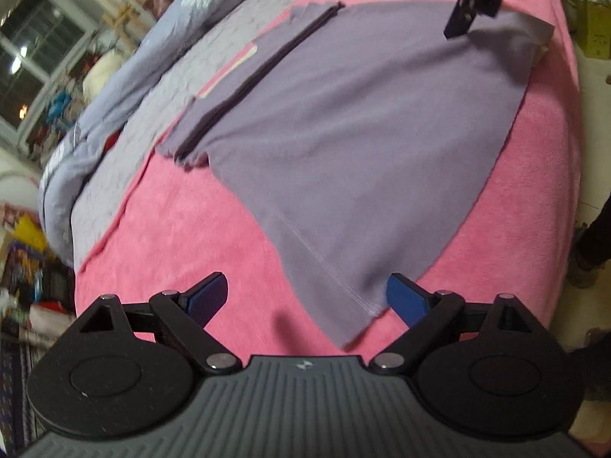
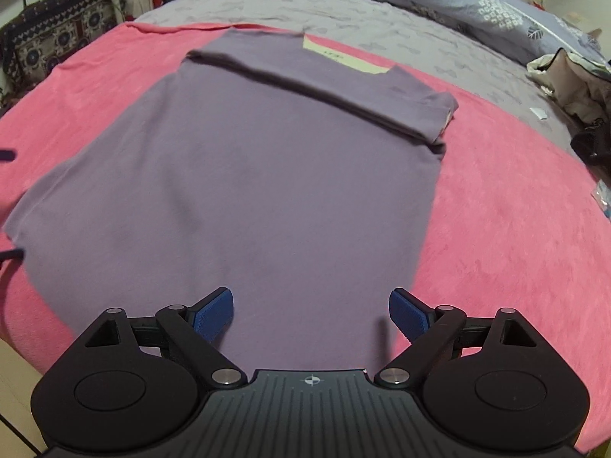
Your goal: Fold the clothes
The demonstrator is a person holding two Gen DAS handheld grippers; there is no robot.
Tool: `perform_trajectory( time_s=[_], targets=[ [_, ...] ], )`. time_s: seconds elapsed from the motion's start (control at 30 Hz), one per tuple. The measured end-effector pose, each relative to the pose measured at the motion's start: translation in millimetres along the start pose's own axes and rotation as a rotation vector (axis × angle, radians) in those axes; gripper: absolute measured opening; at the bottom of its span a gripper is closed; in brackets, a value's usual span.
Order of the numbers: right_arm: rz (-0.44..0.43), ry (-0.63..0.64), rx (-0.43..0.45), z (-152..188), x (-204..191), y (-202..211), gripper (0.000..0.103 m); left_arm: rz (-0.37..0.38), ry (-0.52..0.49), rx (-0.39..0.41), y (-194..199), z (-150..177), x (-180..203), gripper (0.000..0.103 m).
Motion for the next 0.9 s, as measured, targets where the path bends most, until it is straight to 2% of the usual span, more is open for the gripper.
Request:
perform_trajectory(
  time_s=[0.07,0.1,0.23,0.27,0.33,0.43,0.53,0.67,0.9],
  targets=[
    [0.013,0.003,0.024,4.0,-14.1,6.7,0.09,-0.027,0.031,0.011,-2.4,-0.3,-9.2,0.093],
    [0.013,0.004,0.036,5.4,-20.4,10.0,0.09,-0.046,0.077,0.005,-5.6,-0.9,-17.9,0.093],
    [-0.013,0.029,0.084,13.7,-53.9,24.1,0.09,-0.107,0.355,-0.084,-26.0,0.5,-65.8,0.089],
    [-0.027,0.055,0.1,14.9,-65.1,26.7,0.091,-0.09,0.402,-0.085,-26.9,1.6,-74.7,0.088],
    [-0.061,0.124,0.133,17.2,-89.0,30.4,0.092,-0.024,0.432,-0.055,-21.6,3.4,-83.9,0.088],
    [-0.079,0.3,0.172,22.4,-126.2,25.8,0.092,0.085,0.276,-0.003,-2.1,5.4,-71.2,0.089],
    [-0.034,0.441,0.174,28.6,-148.8,8.1,0.092,0.175,0.047,0.036,16.0,8.1,-39.2,0.09],
    [0.031,0.474,0.205,25.8,-150.7,-2.7,0.094,0.189,-0.114,0.068,19.2,11.5,-7.3,0.09],
    [0.114,0.301,0.222,-8.2,-114.7,-3.9,0.096,0.151,0.03,0.069,-0.6,-4.5,-13.8,0.09]
  ],
)
Point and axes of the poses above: each gripper's, at about its wrist camera, not at the fingertips, and y roughly against the way its jaws point, x to its right, z to its underside, the point moved 4 cm from there along -y, roughly the way its jaws point, and after that the axes turned 6 degrees about -z, right-handed, at the moved point
